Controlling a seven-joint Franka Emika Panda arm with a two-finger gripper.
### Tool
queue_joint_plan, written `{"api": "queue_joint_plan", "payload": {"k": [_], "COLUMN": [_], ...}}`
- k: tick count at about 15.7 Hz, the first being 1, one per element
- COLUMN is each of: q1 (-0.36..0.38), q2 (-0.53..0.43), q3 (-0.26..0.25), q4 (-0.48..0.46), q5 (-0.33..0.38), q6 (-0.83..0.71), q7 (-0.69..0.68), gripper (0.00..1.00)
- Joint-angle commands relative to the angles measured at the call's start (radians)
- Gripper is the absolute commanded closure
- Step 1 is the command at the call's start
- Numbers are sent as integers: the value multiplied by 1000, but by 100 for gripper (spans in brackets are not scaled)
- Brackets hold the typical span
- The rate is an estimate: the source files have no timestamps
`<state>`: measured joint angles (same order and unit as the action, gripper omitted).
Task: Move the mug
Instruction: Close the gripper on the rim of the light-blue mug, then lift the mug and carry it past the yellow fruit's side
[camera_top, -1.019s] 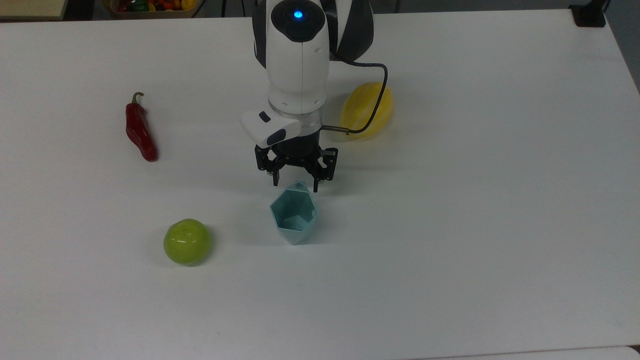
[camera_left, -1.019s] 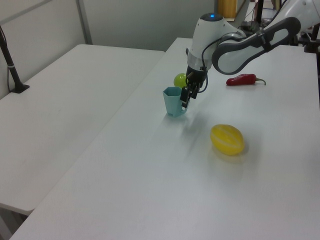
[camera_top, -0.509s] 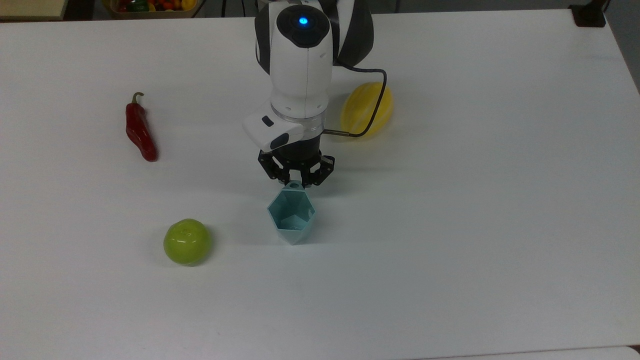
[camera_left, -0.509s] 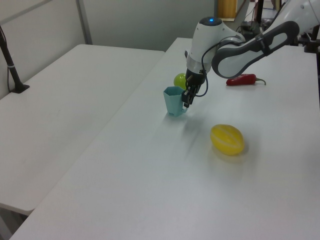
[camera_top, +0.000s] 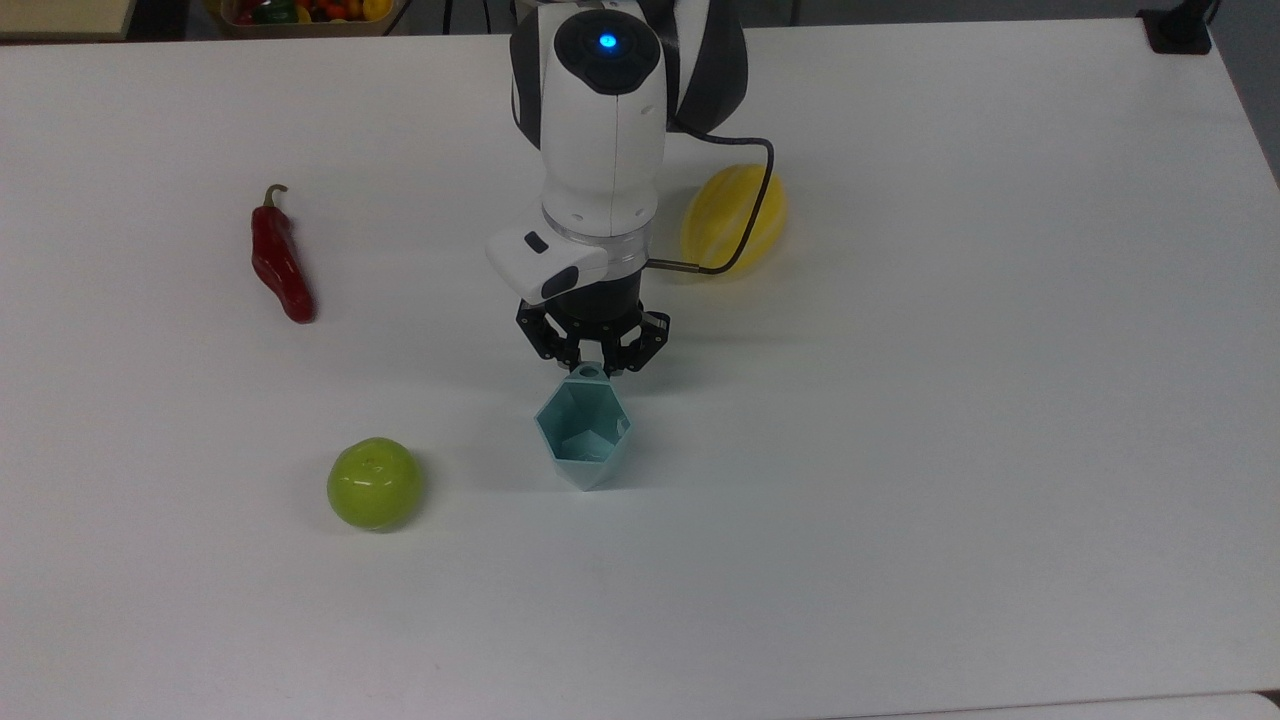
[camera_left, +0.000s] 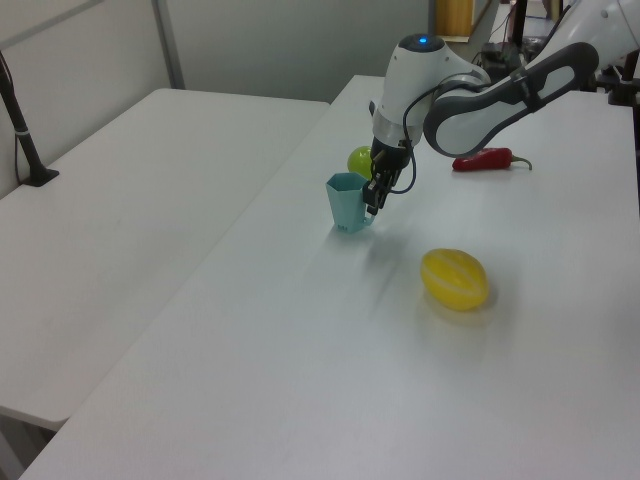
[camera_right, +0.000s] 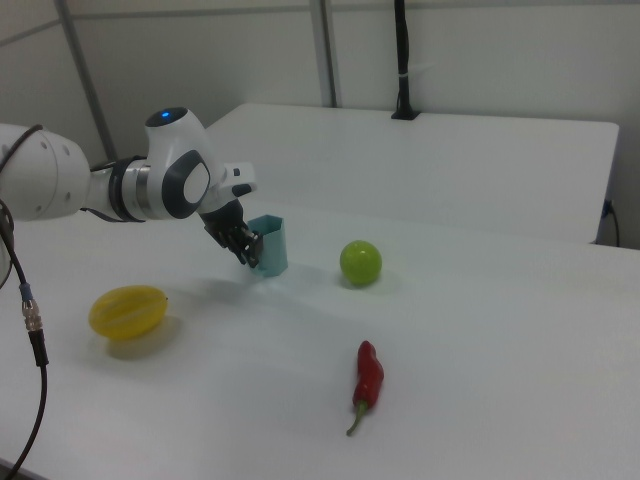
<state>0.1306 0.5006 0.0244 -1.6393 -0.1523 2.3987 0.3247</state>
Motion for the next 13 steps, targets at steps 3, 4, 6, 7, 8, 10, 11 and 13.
{"api": "queue_joint_plan", "payload": {"k": [3,4,6,7,8,10,11,13], "q1": [0,-6,-9,-14,-19,-22,-23,-34], "q2": [-85,-102,-145,-166,-194,-250,-279,-341], "q3": [-9,-8,-8,-8,-6,-6,-6,-6], "q4": [-19,-17,-17,-17,-17,-19,-19,-20], "q5": [-9,-6,-3,0,2,17,45,91], "q6": [-5,-30,-65,-84,-107,-153,-188,-269], "q7": [27,25,23,23,23,20,17,-33], "gripper": [100,100,100,100,100,100,100,100]}}
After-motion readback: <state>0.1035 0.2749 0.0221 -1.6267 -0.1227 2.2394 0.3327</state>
